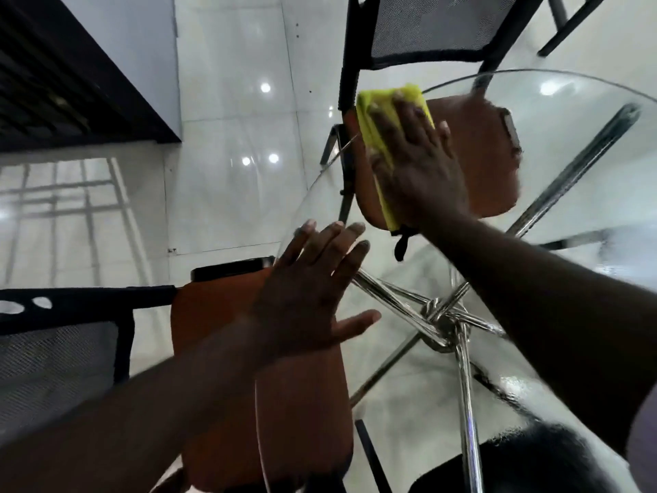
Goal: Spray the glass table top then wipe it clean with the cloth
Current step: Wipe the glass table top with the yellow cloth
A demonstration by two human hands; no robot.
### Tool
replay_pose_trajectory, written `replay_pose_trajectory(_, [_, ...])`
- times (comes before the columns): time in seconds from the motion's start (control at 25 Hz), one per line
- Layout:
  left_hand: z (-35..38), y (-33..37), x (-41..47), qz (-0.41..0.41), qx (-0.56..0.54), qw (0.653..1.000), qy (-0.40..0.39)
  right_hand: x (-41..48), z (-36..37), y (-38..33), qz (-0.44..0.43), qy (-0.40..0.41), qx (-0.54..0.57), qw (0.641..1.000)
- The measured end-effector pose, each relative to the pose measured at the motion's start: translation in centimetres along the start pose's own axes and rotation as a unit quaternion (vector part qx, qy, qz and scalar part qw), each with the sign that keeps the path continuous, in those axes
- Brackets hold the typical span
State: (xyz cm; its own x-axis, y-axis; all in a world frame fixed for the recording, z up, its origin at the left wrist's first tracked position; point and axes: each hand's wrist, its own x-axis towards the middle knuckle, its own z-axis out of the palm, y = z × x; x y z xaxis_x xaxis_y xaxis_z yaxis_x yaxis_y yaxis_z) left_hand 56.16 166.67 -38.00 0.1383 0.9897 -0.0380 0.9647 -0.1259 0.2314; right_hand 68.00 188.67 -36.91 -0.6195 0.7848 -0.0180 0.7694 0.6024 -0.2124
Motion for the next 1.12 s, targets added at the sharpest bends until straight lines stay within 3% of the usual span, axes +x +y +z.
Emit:
replay_pose_trajectory(0.2, [-0.7, 0.3, 1.5, 0.006, 0.011, 0.999, -0.031, -10.7, 0.0, 2.2, -0.003, -0.006, -0.028, 1.0])
replay_pose_trajectory(0.52, [0.9, -0.6, 2.0, 0.013, 0.013, 0.999, 0.043, 3.2, 0.5, 3.3, 0.022, 0.026, -0.042, 0.999])
replay_pose_trajectory(0.68, [-0.6, -0.3, 2.4, 0.024, -0.005, 1.0, 0.016, -11.5, 0.3, 1.5, 0.058, 0.04, -0.032, 0.997])
replay_pose_trajectory(0.72, [-0.6, -0.5, 2.3, 0.026, -0.008, 0.999, 0.019, -16.6, 0.4, 0.4, 0.021, 0.026, -0.033, 0.999])
replay_pose_trajectory(0.8, [-0.2, -1.2, 2.1, 0.031, -0.021, 0.999, 0.035, -22.5, 0.0, 0.8, -0.14, -0.019, -0.054, 0.988])
replay_pose_trajectory(0.84, [0.2, -1.1, 2.1, 0.038, -0.029, 0.998, 0.047, -22.8, -0.4, 2.7, -0.217, -0.046, -0.075, 0.972])
replay_pose_trajectory(0.88, [0.7, -0.5, 2.0, 0.037, -0.04, 0.997, 0.05, -21.9, -0.6, 4.6, -0.234, -0.048, -0.094, 0.966])
replay_pose_trajectory(0.92, [0.9, -0.6, 1.9, 0.035, -0.043, 0.997, 0.053, -20.8, -0.2, 5.3, -0.178, -0.026, -0.087, 0.98])
replay_pose_trajectory(0.96, [0.3, -0.9, 2.1, 0.025, -0.041, 0.998, 0.043, -20.1, 0.1, 4.5, -0.064, -0.003, -0.06, 0.996])
replay_pose_trajectory(1.0, [-0.7, -1.1, 2.1, 0.042, -0.027, 0.998, 0.039, -20.7, 0.4, 2.5, 0.093, 0.031, -0.026, 0.995])
replay_pose_trajectory(1.04, [-1.2, -0.7, 1.7, 0.053, -0.013, 0.998, 0.021, -22.8, 0.9, 0.3, 0.174, 0.051, 0.011, 0.983])
replay_pose_trajectory(1.08, [-2.1, 0.0, 0.7, 0.063, -0.009, 0.998, 0.028, -26.1, 1.3, -1.4, 0.17, 0.054, 0.006, 0.984])
replay_pose_trajectory(1.12, [-1.0, 1.2, -0.5, 0.088, 0.003, 0.996, 0.021, -29.3, 1.1, -2.0, 0.092, 0.063, 0.0, 0.994])
